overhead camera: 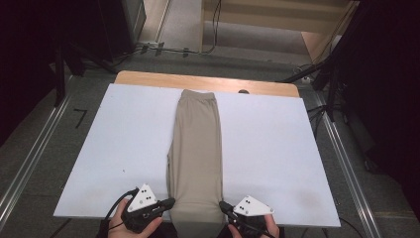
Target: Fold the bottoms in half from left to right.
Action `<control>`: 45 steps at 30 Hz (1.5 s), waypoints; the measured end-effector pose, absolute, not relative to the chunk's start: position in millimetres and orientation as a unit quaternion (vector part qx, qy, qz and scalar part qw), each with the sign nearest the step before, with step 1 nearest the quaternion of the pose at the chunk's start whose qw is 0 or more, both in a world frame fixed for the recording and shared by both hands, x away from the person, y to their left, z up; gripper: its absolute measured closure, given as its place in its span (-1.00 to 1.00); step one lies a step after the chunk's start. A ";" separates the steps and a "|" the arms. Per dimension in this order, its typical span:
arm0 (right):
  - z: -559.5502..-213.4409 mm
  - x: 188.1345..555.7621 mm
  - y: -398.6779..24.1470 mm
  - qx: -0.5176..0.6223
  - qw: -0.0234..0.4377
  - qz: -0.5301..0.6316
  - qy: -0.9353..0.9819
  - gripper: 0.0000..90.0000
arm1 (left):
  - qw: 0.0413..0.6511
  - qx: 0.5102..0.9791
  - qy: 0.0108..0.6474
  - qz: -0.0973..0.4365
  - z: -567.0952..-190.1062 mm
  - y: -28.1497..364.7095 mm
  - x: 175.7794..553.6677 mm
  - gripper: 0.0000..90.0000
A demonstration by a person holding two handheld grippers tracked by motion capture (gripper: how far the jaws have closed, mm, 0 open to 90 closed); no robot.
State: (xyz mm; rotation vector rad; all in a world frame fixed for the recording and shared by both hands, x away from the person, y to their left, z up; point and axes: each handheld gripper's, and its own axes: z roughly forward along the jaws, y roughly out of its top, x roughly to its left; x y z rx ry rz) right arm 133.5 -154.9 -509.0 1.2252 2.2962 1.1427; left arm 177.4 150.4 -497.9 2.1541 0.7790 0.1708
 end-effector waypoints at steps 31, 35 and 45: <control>-492.8 162.6 -199.7 0.387 0.152 0.478 0.773 -0.18 | 0.508 0.820 0.262 0.015 -469.9 158.3 200.1 -0.56; -482.7 173.7 -207.9 0.401 0.173 0.463 0.771 -0.45 | 0.529 0.808 0.259 0.008 -460.5 166.4 221.4 -0.80; -472.4 217.2 -221.9 0.398 0.170 0.473 0.767 -1.00 | 0.541 0.799 0.260 0.032 -448.3 167.1 280.5 -1.00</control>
